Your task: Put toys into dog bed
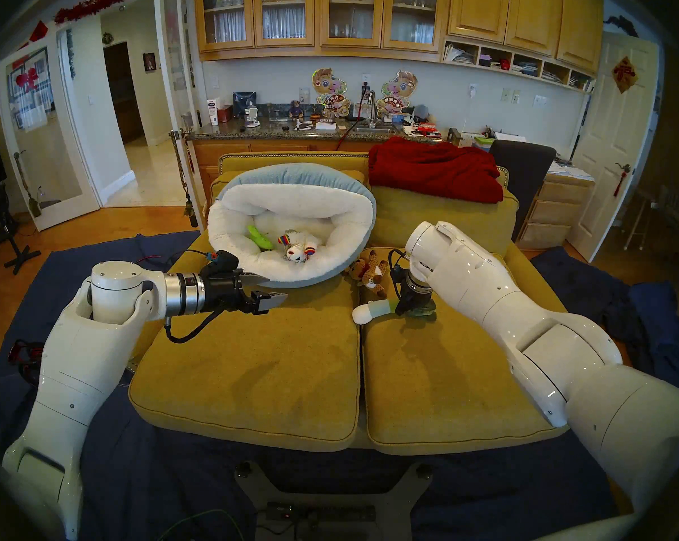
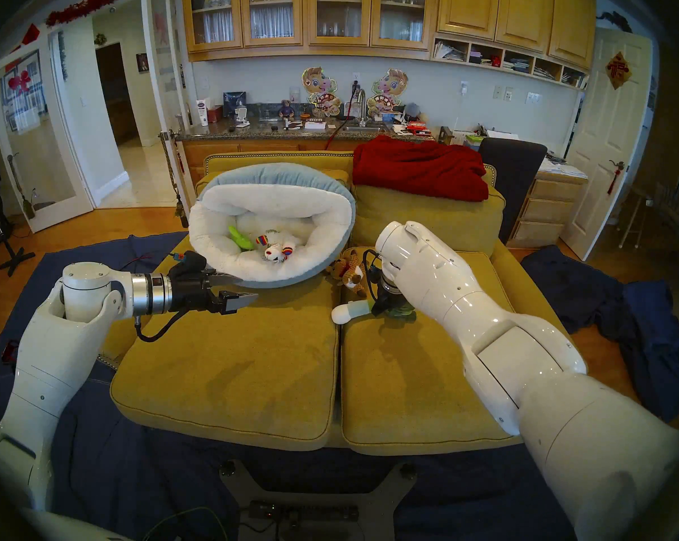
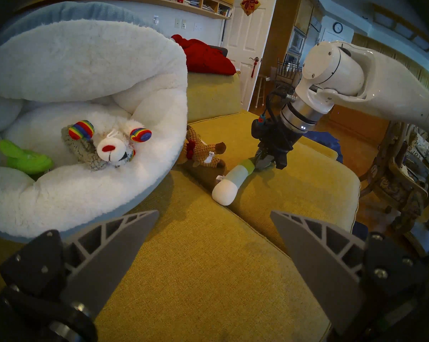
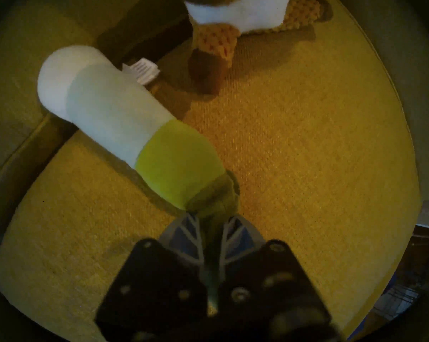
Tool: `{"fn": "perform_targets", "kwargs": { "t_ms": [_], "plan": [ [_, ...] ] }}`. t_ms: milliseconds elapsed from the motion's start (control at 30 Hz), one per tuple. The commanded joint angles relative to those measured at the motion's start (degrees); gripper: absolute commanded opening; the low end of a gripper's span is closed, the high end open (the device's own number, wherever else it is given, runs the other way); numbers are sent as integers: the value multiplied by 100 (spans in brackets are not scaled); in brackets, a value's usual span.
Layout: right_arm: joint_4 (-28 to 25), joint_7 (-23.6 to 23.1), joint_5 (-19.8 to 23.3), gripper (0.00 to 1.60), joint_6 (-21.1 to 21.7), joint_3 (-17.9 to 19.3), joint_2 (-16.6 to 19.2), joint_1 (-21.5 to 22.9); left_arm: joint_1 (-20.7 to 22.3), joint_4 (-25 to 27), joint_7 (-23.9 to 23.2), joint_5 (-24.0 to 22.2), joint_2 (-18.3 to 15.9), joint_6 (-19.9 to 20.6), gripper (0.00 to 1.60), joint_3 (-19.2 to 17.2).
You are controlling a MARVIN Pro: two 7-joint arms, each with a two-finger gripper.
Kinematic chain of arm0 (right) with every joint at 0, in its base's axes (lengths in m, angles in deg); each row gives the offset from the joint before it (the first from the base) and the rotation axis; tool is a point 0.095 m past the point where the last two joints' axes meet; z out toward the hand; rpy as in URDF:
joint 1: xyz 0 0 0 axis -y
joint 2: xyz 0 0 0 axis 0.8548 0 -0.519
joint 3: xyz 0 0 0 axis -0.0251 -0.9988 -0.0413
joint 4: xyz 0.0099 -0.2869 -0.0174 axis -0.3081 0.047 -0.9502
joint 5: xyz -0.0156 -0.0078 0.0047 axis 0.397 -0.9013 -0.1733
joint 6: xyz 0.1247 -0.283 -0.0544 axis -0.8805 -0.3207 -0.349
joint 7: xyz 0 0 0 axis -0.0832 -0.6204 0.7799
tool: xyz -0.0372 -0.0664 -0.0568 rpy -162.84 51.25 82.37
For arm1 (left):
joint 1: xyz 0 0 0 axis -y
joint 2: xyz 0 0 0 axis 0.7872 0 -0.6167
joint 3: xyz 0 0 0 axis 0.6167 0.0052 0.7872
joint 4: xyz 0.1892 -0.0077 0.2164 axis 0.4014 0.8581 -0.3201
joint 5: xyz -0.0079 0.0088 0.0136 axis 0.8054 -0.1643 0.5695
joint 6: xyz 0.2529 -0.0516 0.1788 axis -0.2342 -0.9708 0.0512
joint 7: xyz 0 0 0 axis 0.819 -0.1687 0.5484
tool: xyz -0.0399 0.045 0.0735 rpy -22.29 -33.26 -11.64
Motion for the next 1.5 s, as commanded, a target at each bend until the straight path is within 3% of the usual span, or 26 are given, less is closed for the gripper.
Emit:
{"fn": "perform_targets", "kwargs": {
  "t_ms": [0,233,533,700,1100,1467],
  "plan": [
    [-611,-320,117,0,-3,187,150,528,149,111,-3,-49,4,-28,160,-91],
    [-1162,-237,222,0,-3,411,529,777,147,108,-6,-41,3,-29,160,-87],
    [-1707,-523,480,0,-3,611,1008,695,151,115,-6,-49,9,-28,160,-97],
    [-2190,-669,768,0,-3,559,1274,506,151,120,-5,-55,12,-26,160,-103],
    [-2929,-578,1570,0,-3,235,1474,361,150,116,-6,-50,10,-27,160,-99],
    [-3780,-510,1985,0,-3,54,1873,196,777,111,-43,302,-203,-97,160,181]
  ]
}}
